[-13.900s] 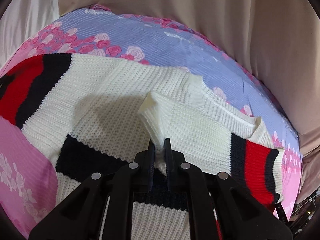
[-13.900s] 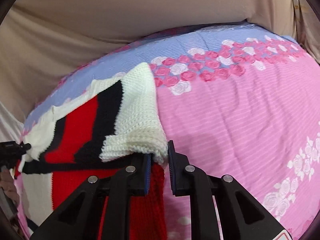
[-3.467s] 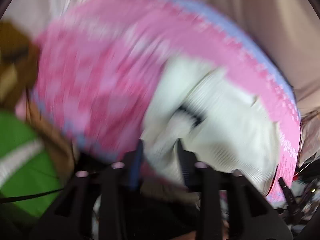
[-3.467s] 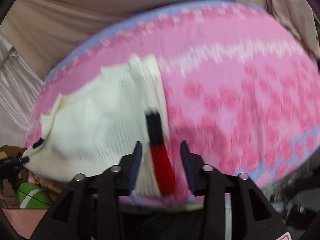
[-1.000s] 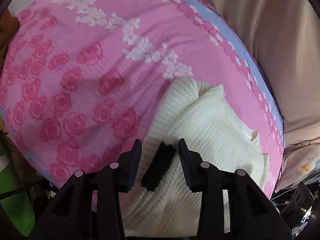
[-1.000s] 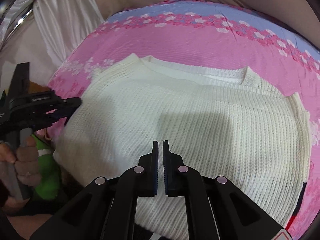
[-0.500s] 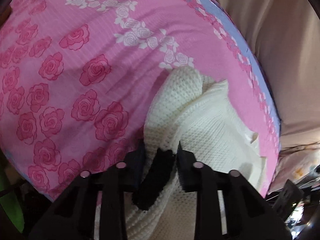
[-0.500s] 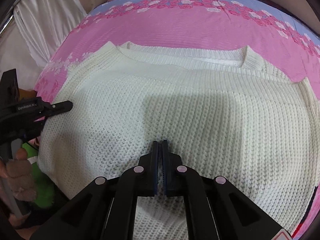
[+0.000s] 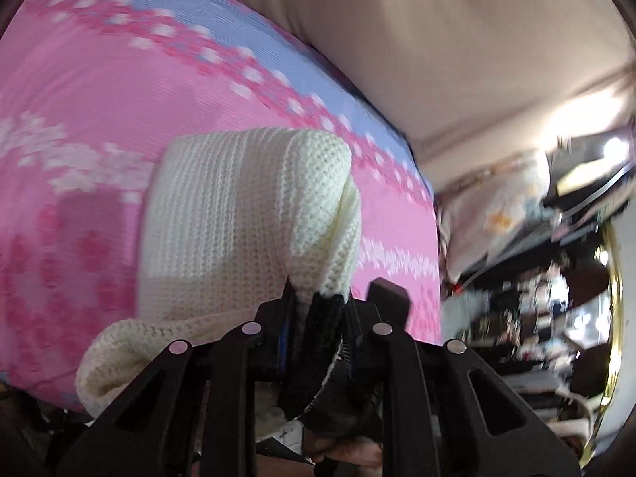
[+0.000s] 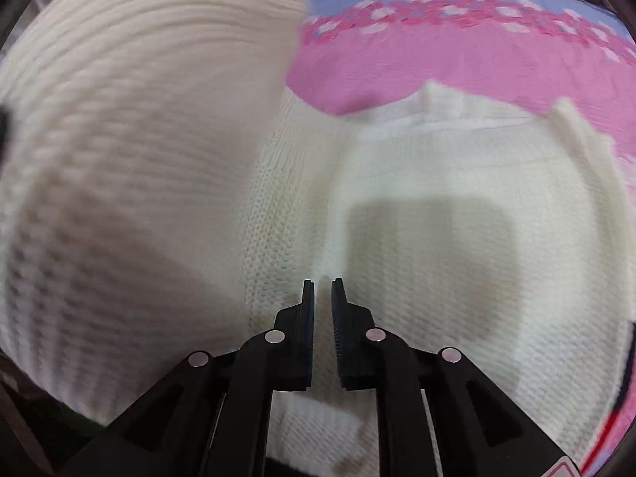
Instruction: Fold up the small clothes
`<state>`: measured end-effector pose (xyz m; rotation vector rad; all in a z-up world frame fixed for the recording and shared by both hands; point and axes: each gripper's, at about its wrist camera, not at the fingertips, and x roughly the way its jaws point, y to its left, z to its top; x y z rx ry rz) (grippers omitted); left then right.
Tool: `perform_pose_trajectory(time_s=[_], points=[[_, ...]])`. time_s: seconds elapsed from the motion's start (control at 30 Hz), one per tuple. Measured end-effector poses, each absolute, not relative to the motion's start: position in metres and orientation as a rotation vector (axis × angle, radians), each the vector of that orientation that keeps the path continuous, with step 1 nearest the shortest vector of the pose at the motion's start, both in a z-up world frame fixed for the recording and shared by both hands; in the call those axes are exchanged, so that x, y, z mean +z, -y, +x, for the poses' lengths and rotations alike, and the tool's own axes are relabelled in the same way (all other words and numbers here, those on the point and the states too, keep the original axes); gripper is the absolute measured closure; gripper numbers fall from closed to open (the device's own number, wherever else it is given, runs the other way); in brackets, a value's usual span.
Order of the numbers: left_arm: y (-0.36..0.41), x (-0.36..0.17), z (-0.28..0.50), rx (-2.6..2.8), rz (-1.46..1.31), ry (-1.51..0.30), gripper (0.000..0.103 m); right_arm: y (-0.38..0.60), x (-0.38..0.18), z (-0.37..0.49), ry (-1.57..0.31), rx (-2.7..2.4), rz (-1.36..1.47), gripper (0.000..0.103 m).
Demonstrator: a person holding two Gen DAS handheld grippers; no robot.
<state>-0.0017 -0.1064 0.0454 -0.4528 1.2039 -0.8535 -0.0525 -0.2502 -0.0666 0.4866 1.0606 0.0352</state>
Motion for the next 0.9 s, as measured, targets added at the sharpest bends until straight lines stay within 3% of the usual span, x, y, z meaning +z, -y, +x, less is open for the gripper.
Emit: perform_pose_trajectory(time_s=[0.1, 0.17, 0.23, 0.3, 0.37, 0.4, 0.47, 0.57, 0.9], points=[[0.177, 0.031, -0.014, -0.863, -0.317, -1.233, 0.081, 0.287, -0.056, -0.093, -1.018, -0.061, 0.498, 0.088], [0.213, 0.014, -0.025, -0.835, -0.214, -1.27, 0.079, 0.31, -0.056, -0.122, -1.013, -0.132, 0.508, 0.078], [0.225, 0.01, -0.031, -0.842, -0.231, -1.299, 0.079, 0.329, -0.056, -0.154, -1.012, -0.191, 0.524, 0.077], [0.216, 0.025, -0.035, -0.893, -0.305, -1.265, 0.077, 0.341, -0.054, -0.178, -1.002, -0.206, 0.558, 0.076], [0.199, 0.048, -0.037, -0.882, -0.287, -1.169, 0.073, 0.346, -0.049, -0.193, -0.985, -0.206, 0.59, 0.063], [0.188, 0.058, -0.033, -0.865, -0.286, -1.125, 0.064, 0.344, -0.047, -0.198, -0.977, -0.201, 0.599, 0.061], [0.16, 0.075, -0.026, -0.777, -0.288, -1.046, 0.055, 0.346, -0.038, -0.199, -0.957, -0.178, 0.616, 0.055], [0.129, 0.073, -0.004, -0.672, -0.288, -1.037, 0.051, 0.344, -0.03, -0.185, -0.929, -0.121, 0.666, 0.04], [0.064, 0.037, -0.006, -0.513, -0.319, -1.098, 0.048, 0.343, -0.06, -0.119, -1.072, -0.136, 0.888, 0.036]])
